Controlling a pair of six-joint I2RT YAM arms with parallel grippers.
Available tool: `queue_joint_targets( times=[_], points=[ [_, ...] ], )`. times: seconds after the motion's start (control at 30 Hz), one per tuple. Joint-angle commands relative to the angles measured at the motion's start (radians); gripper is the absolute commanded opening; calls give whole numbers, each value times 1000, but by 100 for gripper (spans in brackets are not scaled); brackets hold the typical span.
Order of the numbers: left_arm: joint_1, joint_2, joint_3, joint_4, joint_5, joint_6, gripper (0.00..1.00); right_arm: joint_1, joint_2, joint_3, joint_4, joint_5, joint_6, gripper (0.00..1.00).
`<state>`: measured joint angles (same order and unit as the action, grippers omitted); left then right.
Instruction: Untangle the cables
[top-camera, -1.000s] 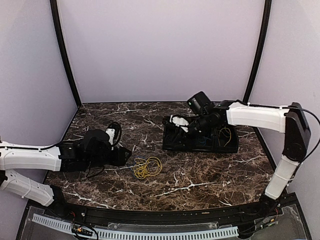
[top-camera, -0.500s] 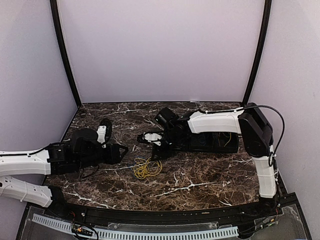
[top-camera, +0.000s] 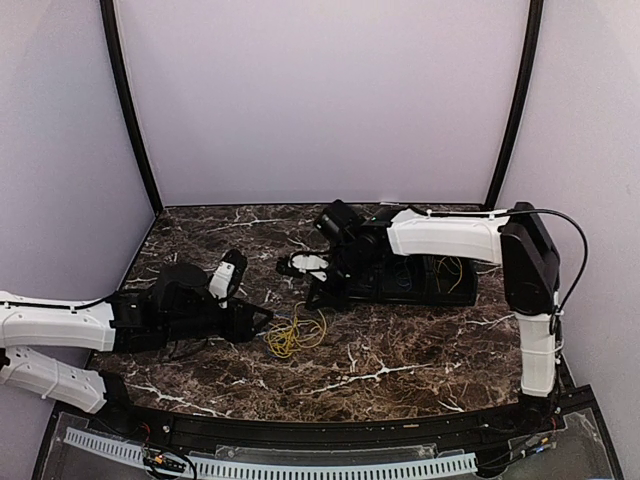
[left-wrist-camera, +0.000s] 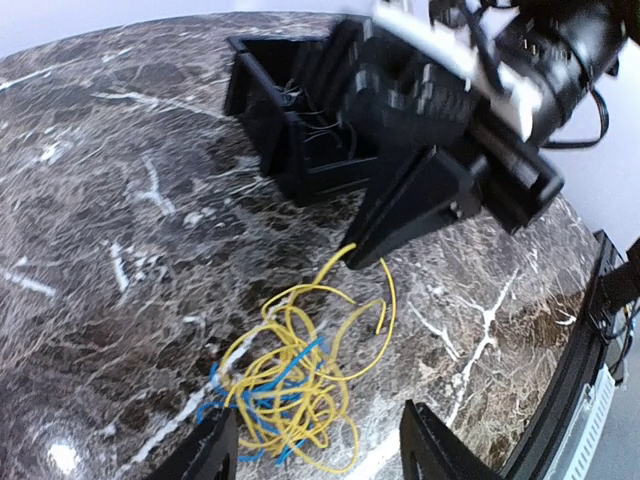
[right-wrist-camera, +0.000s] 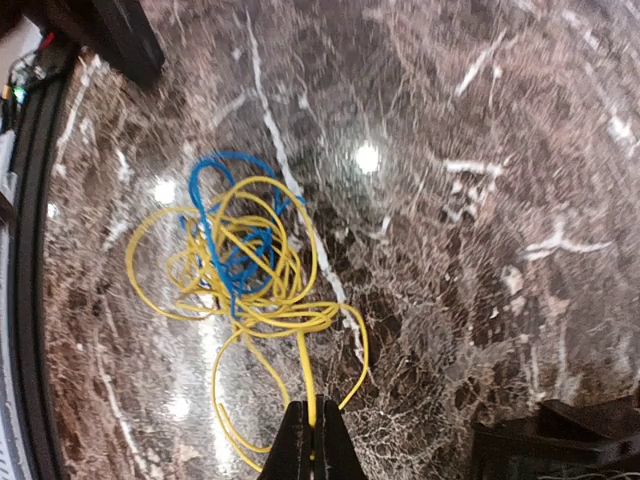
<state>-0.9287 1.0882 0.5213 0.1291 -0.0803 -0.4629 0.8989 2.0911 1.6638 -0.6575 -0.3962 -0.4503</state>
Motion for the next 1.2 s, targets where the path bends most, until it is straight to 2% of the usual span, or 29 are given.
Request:
queue_joint_targets(
  times=[0.0, 0.23, 0.4, 0.5, 0.67, 0.9, 1.07, 1.17],
  points=[
    [-29, 38, 21, 242, 44, 149, 59, 16, -147, 72, -23, -93, 24, 0],
    [-30, 285, 97, 459, -33, 205, 58, 24, -168, 159, -78, -265, 50, 0],
    [-30, 476, 159, 520, -173, 191, 43, 25, -200, 261, -138, -406, 43, 0],
    [-30, 543, 161, 552, -208, 191, 40, 26, -255, 311, -142, -443, 36, 0],
    [-30, 593, 216, 402, -237, 187, 37, -3, -377, 366, -109, -412, 16, 0],
    [-29, 574, 146, 300, -267, 162, 41, -136, -541, 342, -20, -372, 63, 0],
    [-29, 567, 127, 176, -235, 139, 42, -198, -662, 195, -4, -223, 38, 0],
    [-30, 515, 83, 223, -195, 160, 44, -261, -746, 53, 23, -155, 32, 0]
  ],
)
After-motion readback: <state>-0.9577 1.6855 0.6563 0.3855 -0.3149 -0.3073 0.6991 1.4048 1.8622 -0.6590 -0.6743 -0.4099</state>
